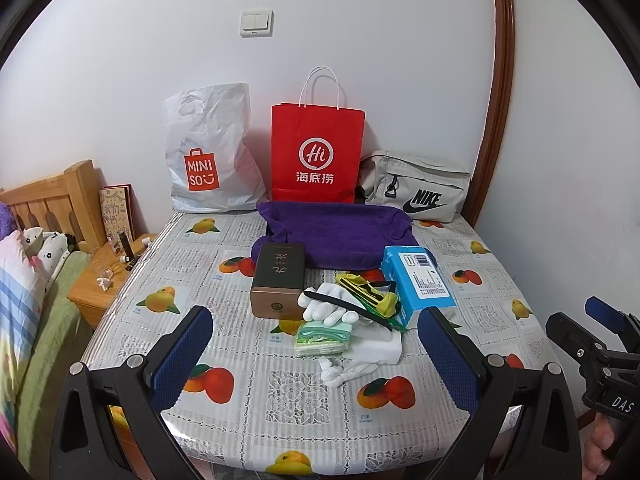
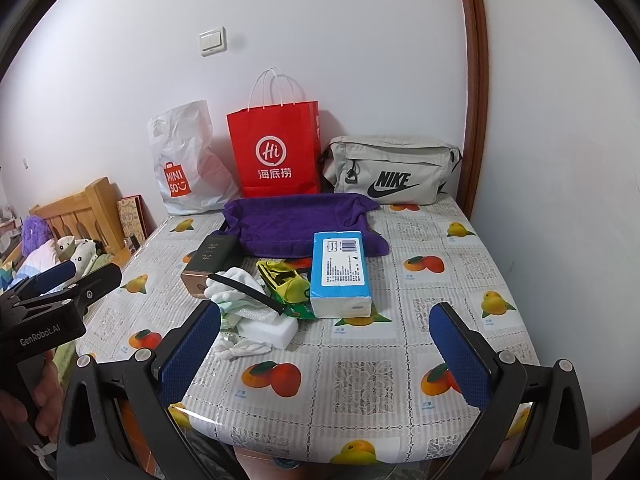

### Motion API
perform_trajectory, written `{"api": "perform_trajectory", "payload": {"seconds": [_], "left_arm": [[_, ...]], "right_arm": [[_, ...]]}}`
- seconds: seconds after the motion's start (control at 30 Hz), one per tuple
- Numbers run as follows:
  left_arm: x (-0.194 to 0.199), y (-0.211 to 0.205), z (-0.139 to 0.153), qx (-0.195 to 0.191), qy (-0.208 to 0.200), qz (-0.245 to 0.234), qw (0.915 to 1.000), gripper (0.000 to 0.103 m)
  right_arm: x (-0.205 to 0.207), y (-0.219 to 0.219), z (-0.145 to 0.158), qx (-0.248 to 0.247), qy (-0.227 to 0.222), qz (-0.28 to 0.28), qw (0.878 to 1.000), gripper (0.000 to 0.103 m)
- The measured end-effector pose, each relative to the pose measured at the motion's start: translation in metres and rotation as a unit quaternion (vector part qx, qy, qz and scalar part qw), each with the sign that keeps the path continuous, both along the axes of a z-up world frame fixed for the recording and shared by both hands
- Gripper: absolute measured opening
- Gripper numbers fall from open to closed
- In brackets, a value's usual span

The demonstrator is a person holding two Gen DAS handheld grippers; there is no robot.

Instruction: Organize soft objects

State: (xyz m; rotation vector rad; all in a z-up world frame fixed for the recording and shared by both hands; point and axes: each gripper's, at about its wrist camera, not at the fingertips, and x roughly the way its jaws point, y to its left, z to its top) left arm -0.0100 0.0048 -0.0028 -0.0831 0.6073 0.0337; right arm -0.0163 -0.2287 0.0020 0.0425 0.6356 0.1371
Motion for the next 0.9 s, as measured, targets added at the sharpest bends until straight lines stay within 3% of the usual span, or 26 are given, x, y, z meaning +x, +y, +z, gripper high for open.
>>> {"api": "perform_trajectory", "payload": {"seconds": [0.9], "left_arm": [[-0.0024,-0.0002,0.0011,-0.001,-0.001,0.000,1.0000,0.103]], "right_arm": [[-0.0027,-0.0006,-0.0031,0.005,0.000,0.003,1.000,0.103]]}}
